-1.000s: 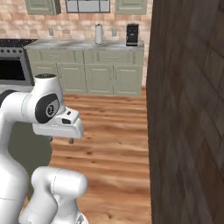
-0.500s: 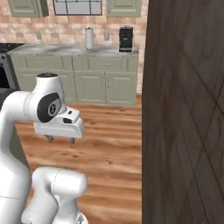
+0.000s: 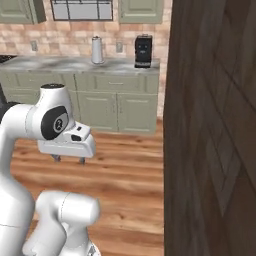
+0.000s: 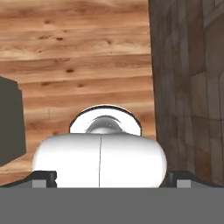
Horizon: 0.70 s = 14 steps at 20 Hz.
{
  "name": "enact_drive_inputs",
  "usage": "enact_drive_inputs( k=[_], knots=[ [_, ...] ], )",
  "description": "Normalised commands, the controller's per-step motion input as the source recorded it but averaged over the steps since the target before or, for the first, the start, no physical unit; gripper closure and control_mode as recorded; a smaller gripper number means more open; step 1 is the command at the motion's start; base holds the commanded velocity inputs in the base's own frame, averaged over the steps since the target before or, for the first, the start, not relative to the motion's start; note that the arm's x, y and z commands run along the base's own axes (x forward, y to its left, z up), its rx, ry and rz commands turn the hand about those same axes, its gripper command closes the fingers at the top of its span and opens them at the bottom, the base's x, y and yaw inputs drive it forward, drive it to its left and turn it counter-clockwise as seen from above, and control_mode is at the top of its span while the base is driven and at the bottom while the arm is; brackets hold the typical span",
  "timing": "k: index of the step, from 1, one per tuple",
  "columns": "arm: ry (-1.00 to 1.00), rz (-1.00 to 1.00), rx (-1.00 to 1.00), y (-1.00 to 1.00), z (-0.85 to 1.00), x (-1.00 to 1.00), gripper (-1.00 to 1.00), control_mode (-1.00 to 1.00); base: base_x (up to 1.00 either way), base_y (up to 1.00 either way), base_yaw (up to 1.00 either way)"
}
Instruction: Retrieve the butter from the fridge and place it on a plate on the dining table. Then retrieve the butter knife by the fridge and place it near the plate.
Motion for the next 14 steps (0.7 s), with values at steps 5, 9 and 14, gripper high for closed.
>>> enact_drive_inputs(
  k=[5,9,14],
  knots=[
    [0.00,0.00,0.00,0.00,0.00,0.00,-1.00,1.00,1.00,0.27,0.16],
    [0.00,0.00,0.00,0.00,0.00,0.00,-1.00,1.00,1.00,0.15,0.36],
    [0.00,0.00,0.00,0.00,0.00,0.00,-1.00,1.00,1.00,0.03,0.49]
  ],
)
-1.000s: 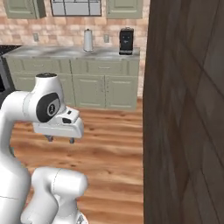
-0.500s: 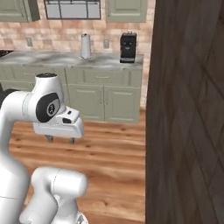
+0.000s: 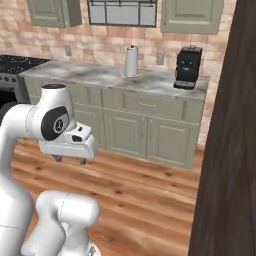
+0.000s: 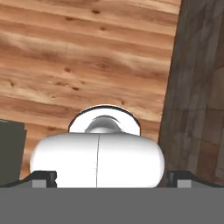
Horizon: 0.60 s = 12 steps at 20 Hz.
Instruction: Retrieve the butter from the fridge and place it on a plate on the dining table. Then retrieve the butter knife by the fridge and place it near the plate.
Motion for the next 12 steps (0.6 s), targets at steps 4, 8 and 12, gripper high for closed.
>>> enact_drive_inputs(
  k=[4,8,12],
  knots=[
    [0.00,0.00,0.00,0.00,0.00,0.00,-1.00,1.00,1.00,0.00,0.62],
    [0.00,0.00,0.00,0.00,0.00,0.00,-1.00,1.00,0.99,0.00,0.76],
    [0.00,0.00,0.00,0.00,0.00,0.00,-1.00,1.00,0.79,0.00,0.83]
  ],
)
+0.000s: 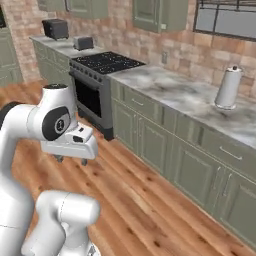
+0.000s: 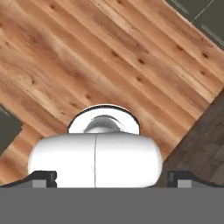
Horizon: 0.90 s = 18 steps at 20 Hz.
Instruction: Retrieve the butter from the fridge and place it on a plate on the dining table. Then retrieve the butter knife by the fridge and place it near the plate.
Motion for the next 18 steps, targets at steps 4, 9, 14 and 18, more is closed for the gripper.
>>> enact_drive_inputs(
  k=[4,9,14,18],
  knots=[
    [0.00,0.00,0.00,0.00,0.00,0.00,-1.00,1.00,0.72,0.00,0.83],
    [0.00,0.00,0.00,0.00,0.00,0.00,-1.00,1.00,0.69,-0.05,0.83],
    [0.00,0.00,0.00,0.00,0.00,0.00,-1.00,1.00,0.74,-0.35,0.69],
    [0.00,0.00,0.00,0.00,0.00,0.00,-1.00,1.00,0.93,-0.48,0.43]
  ],
)
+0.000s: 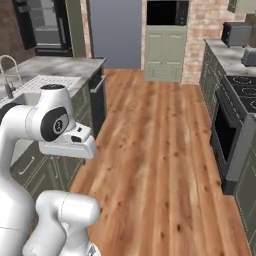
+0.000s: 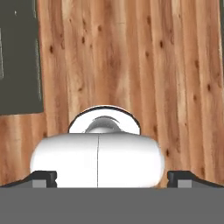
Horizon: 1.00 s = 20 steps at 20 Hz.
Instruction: Retrieve the butter from the fridge and place it on a plate on the dining table. Then retrieve the butter knife by the fridge and place it near the plate.
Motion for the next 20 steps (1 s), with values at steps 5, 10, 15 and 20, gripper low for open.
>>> enact_drive_inputs(
  k=[5,10,15,20],
  knots=[
    [0.00,0.00,0.00,0.00,0.00,0.00,-1.00,1.00,1.00,-0.91,0.07],
    [0.00,0.00,0.00,0.00,0.00,0.00,-1.00,1.00,1.00,-0.58,0.00],
    [0.00,0.00,0.00,0.00,0.00,0.00,-1.00,1.00,1.00,-0.08,0.00],
    [0.00,0.00,0.00,0.00,0.00,0.00,-1.00,1.00,1.00,0.08,-0.01]
  ],
)
